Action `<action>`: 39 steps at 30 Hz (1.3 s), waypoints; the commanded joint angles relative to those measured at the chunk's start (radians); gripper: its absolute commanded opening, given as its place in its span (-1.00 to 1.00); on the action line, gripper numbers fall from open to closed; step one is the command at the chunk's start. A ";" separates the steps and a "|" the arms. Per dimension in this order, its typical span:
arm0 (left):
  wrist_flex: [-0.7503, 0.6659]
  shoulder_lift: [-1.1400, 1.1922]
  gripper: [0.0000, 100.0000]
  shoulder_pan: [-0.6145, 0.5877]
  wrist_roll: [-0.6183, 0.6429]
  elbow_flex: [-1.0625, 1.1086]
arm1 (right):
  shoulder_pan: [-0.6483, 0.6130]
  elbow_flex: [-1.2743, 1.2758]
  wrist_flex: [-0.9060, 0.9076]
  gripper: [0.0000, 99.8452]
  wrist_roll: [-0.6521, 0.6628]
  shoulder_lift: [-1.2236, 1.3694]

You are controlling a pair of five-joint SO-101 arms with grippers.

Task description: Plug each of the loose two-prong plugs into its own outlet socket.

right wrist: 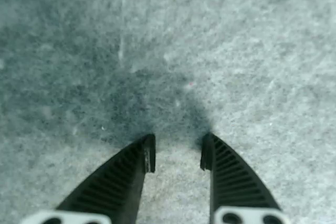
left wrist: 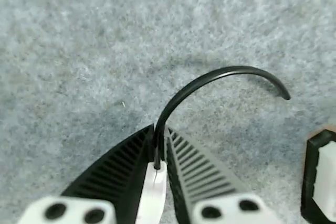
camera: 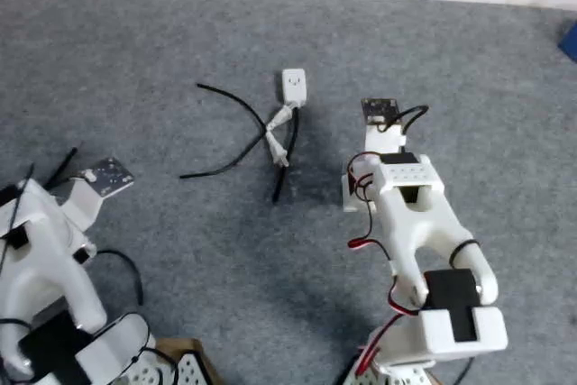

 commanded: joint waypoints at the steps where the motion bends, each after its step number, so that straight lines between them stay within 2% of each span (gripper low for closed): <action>1: 0.018 -0.031 -0.99 0.021 0.005 -0.081 | -0.012 -0.028 -0.008 -0.70 0.011 -0.001; 3: 0.055 -0.031 -0.99 0.054 0.081 -0.156 | -0.012 -0.028 -0.008 -0.70 0.011 -0.001; 7: 0.259 -0.031 -0.99 0.189 0.141 -0.300 | -0.022 -0.027 -0.008 -0.70 0.011 -0.001; 11: 0.374 -0.031 -0.99 0.407 0.315 -0.406 | -0.022 -0.027 -0.008 -0.70 0.011 -0.001; 17: 0.511 -0.031 -0.99 0.816 0.591 -0.581 | 0.002 -0.031 -0.008 -0.70 0.011 -0.002; 20: 0.523 -0.031 -0.99 1.003 0.744 -0.676 | 0.030 -0.033 -0.008 -0.70 0.011 -0.004; 23: 0.528 -0.031 -0.99 1.107 0.852 -0.750 | 0.033 -0.035 -0.008 -0.70 0.011 -0.005; 29: 0.529 -0.033 -0.99 1.145 0.875 -0.751 | 0.033 -0.035 -0.012 -0.70 0.011 -0.002; 32: 0.529 -0.033 -0.97 1.233 0.873 -0.668 | 0.033 -0.035 -0.013 -0.70 0.011 -0.001; 36: 0.523 -0.090 -0.72 1.411 0.799 -0.489 | 0.038 -0.035 -0.013 -0.70 0.011 -0.001; 39: 0.522 -0.211 -0.52 1.466 0.798 -0.452 | 0.053 -0.035 -0.013 -0.70 0.011 -0.002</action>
